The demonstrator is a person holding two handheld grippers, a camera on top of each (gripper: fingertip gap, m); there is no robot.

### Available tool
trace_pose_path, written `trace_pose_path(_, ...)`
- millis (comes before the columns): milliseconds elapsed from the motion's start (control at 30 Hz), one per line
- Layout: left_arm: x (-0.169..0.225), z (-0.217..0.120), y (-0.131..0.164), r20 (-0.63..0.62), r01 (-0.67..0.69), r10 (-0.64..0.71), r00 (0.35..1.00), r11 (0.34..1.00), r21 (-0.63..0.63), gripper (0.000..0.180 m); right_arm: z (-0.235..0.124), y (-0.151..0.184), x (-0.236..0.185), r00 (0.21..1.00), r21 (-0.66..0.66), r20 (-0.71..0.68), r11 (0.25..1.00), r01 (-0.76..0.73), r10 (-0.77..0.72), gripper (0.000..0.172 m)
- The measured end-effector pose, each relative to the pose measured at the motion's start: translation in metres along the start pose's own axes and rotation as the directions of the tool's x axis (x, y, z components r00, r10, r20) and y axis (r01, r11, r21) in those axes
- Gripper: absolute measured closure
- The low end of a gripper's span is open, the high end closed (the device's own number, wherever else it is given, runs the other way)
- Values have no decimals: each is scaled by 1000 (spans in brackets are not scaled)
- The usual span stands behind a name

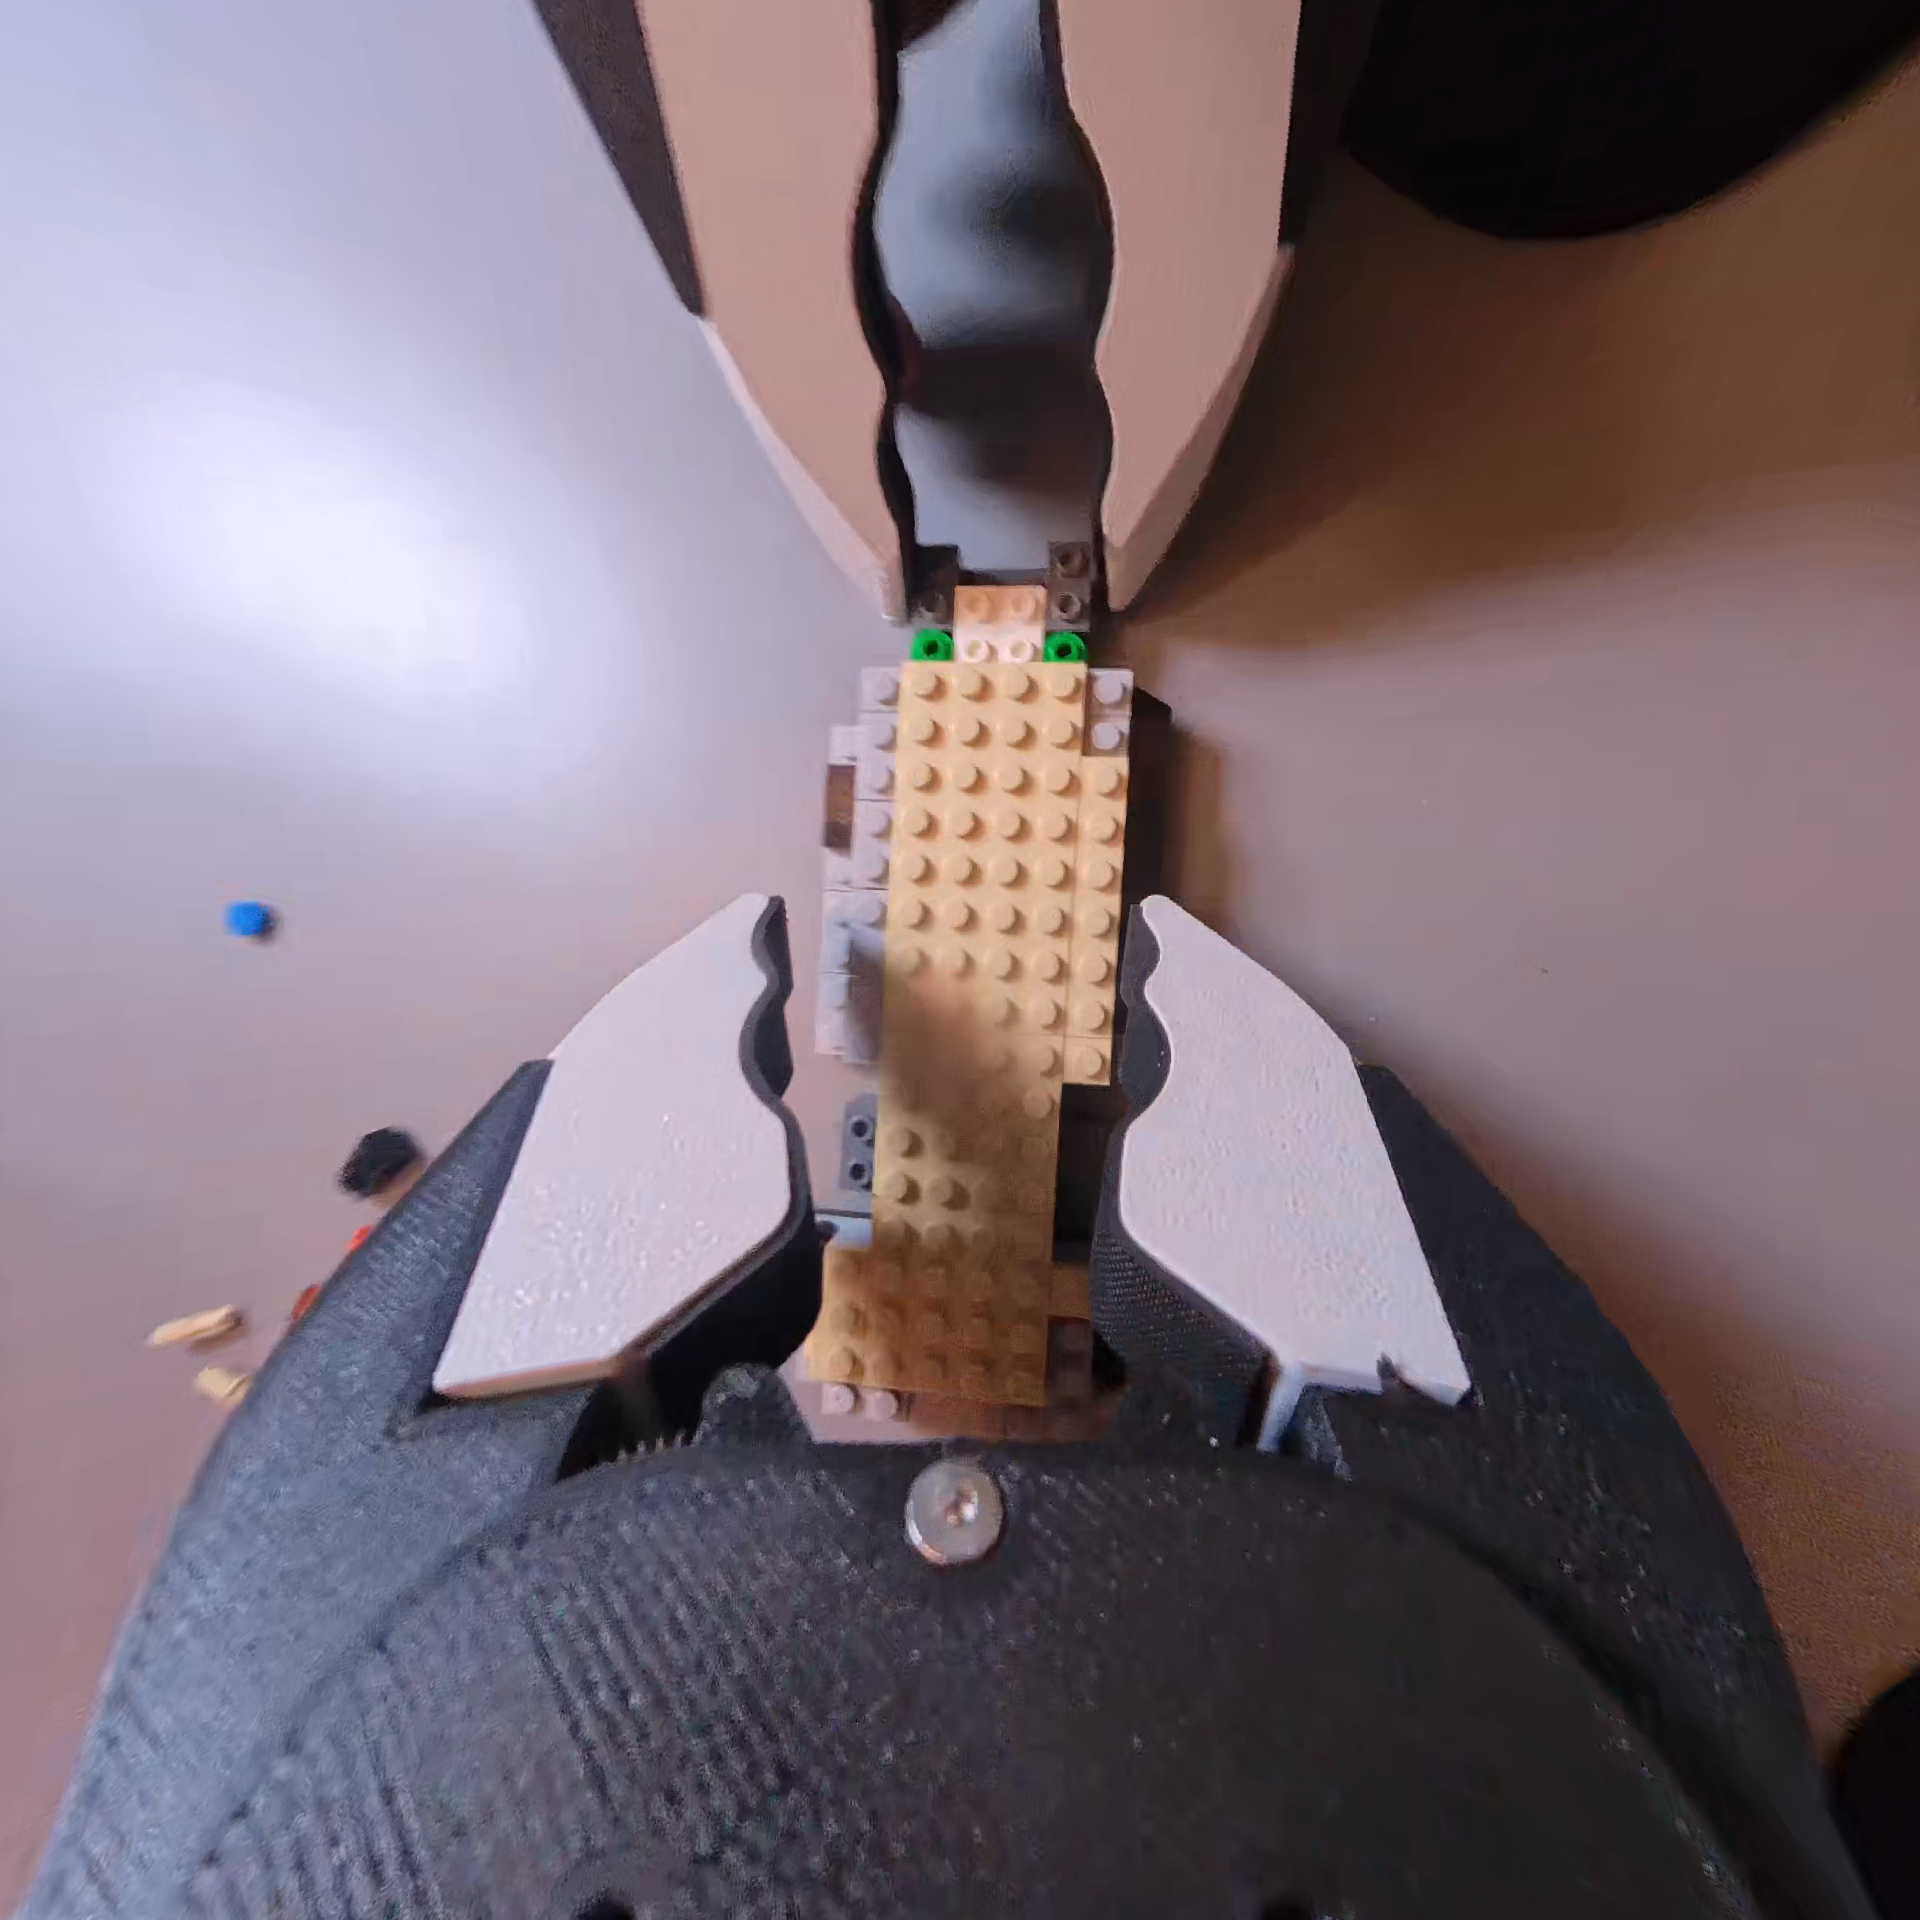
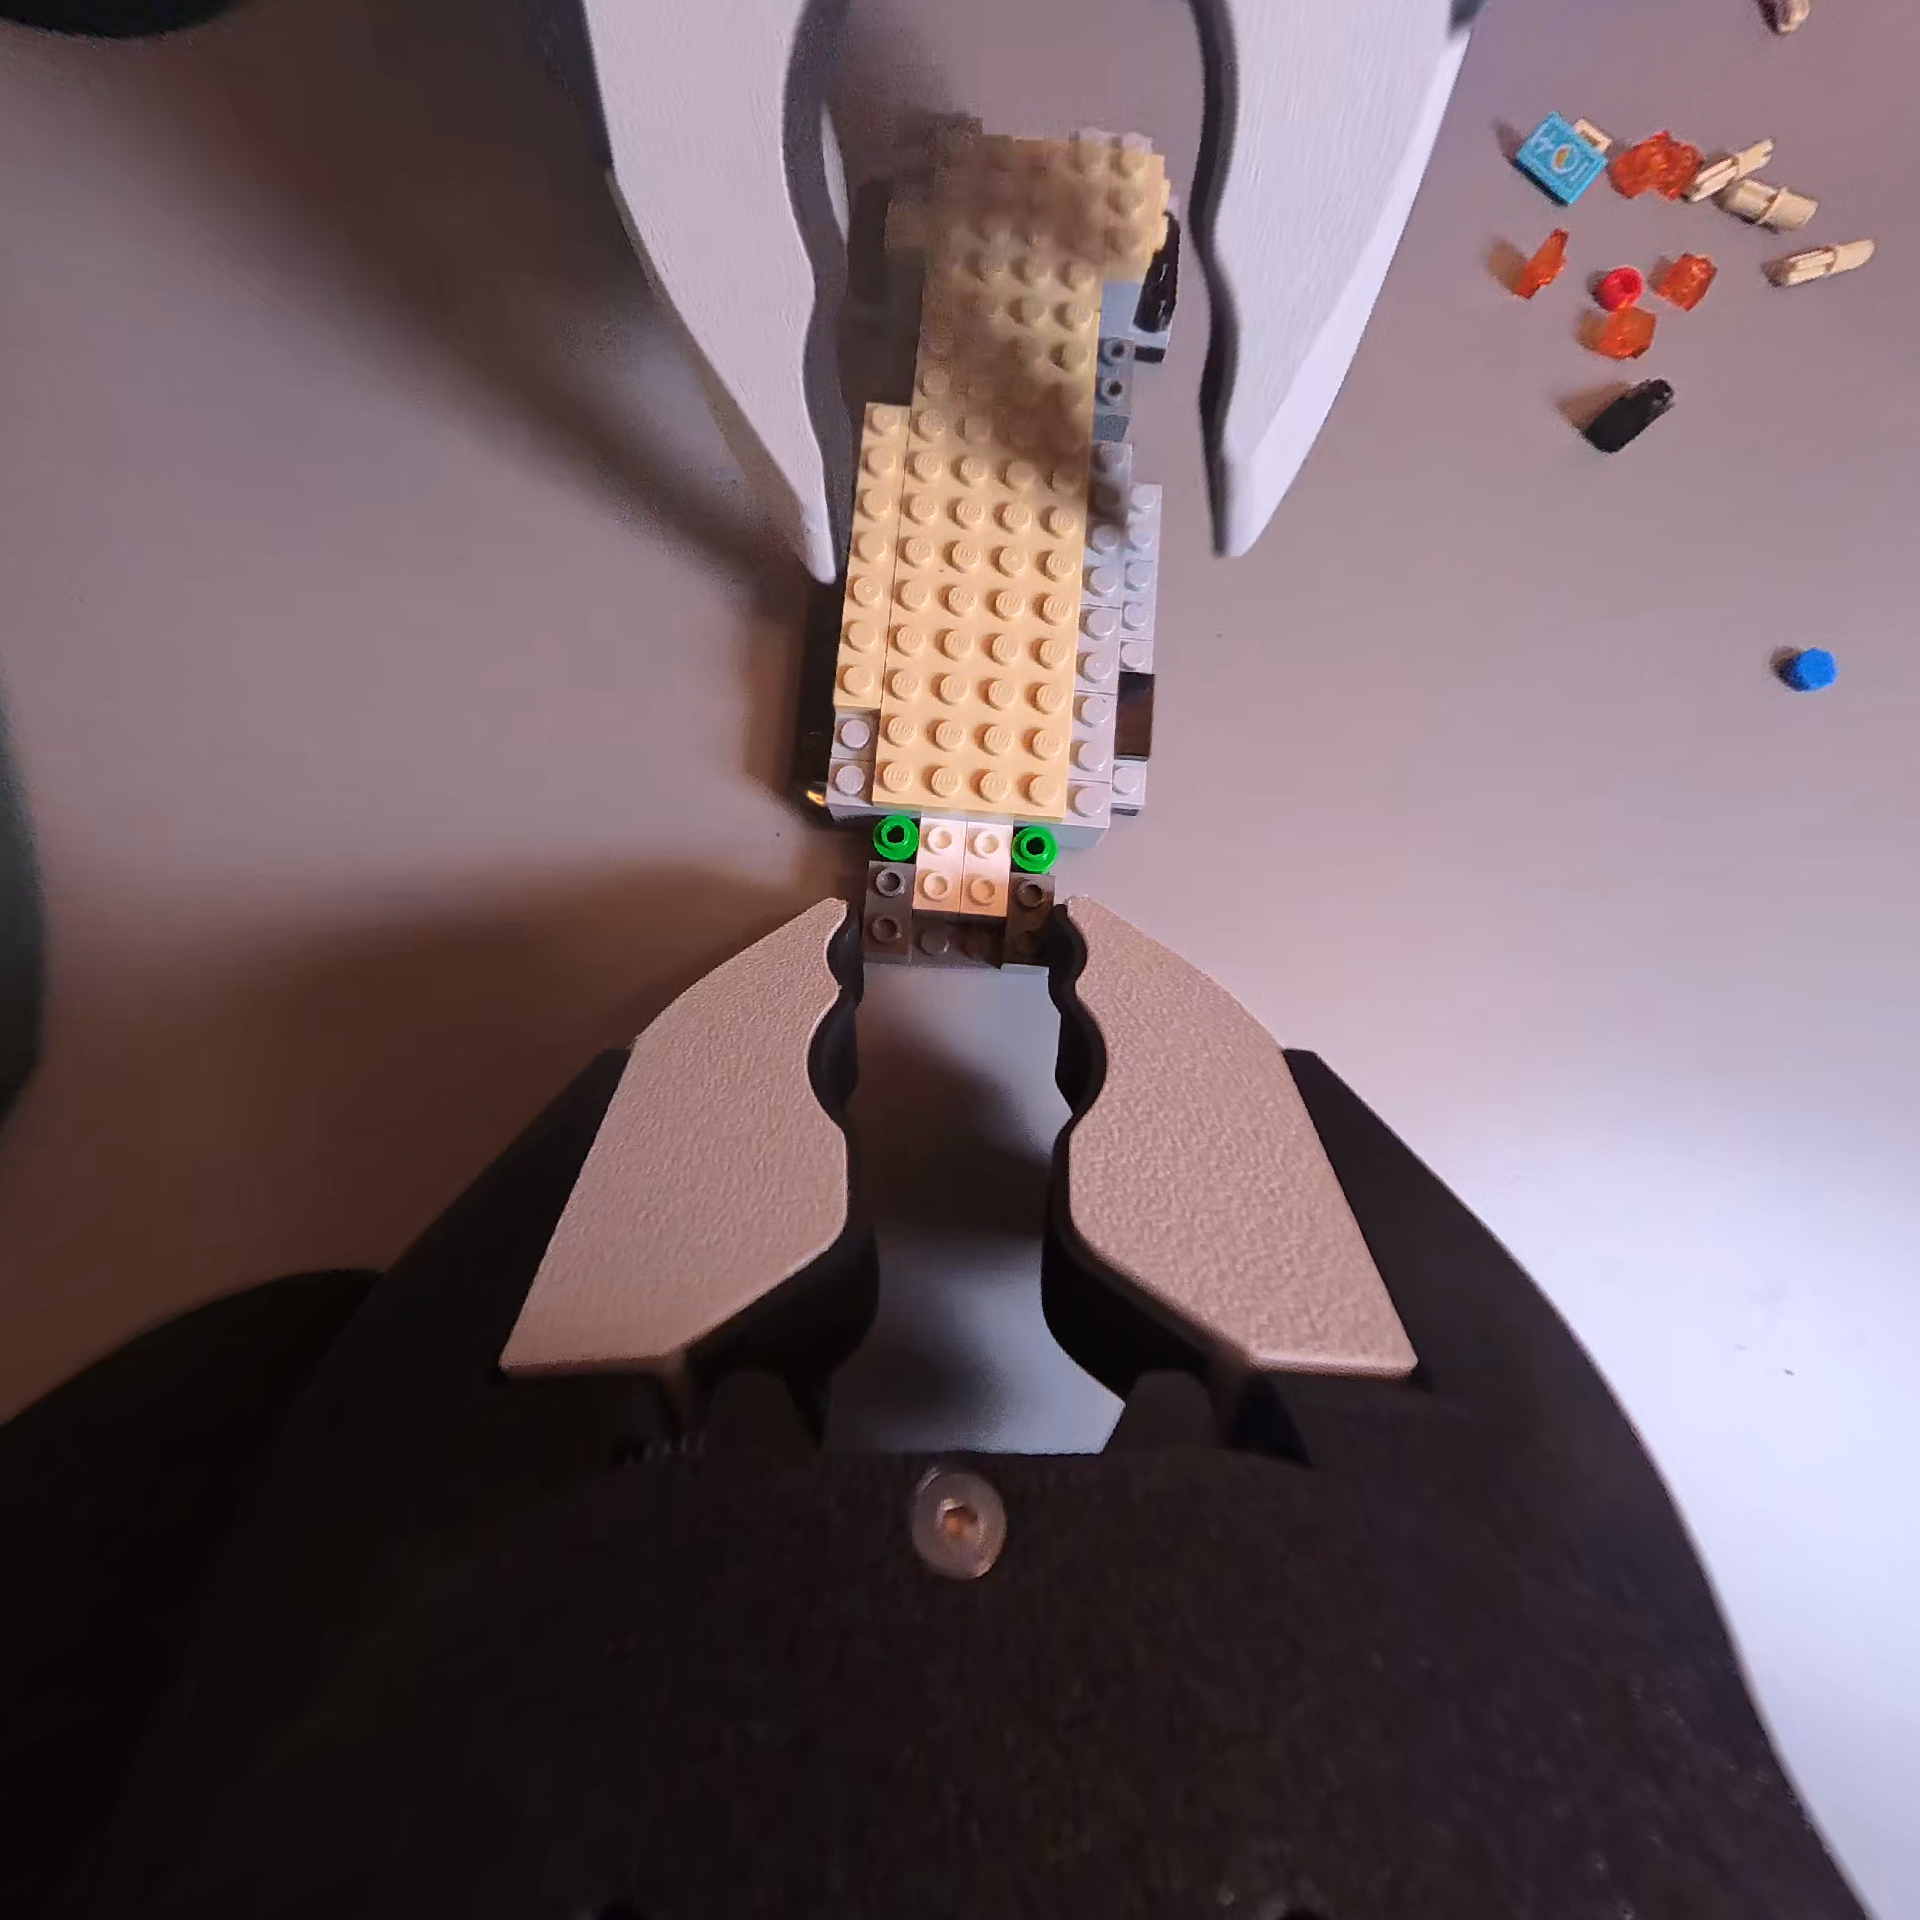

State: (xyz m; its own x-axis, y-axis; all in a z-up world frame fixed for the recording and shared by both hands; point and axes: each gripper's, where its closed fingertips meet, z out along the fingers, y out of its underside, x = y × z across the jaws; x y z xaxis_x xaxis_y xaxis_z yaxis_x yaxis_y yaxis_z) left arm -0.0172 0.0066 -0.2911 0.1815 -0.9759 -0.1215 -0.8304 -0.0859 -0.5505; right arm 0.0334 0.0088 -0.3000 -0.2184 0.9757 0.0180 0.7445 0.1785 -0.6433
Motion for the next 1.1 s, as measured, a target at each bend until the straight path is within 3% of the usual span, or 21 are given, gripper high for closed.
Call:
trace_pose_path(67,6,4,-5,-86,14,-14,996,1000,1,127,-4,2,-6,998,6,58,1000,-21,20,137)
trace_pose_path(200,6,6,-5,-111,1,-2,994,1000,-10,130,-11,6,-6,990,17,127,998,-64,61,138)
trace_pose_path(333,8,6,-5,-114,1,-2,993,1000,-9,130,-9,7,2,994,8,95,999,-50,49,159)
trace_pose_path(567,12,5,-3,-115,-1,-2,993,1000,-29,130,-4,3,0,998,-33,46,999,37,-35,163)
trace_pose_path(733,13,4,-2,-116,24,-27,993,999,-34,129,-6,0,0,996,89,66,994,-63,57,164)
trace_pose_path(1100,15,1,-4,-118,31,-37,992,998,-50,129,-15,-8,-2,997,245,53,967,-64,53,165)
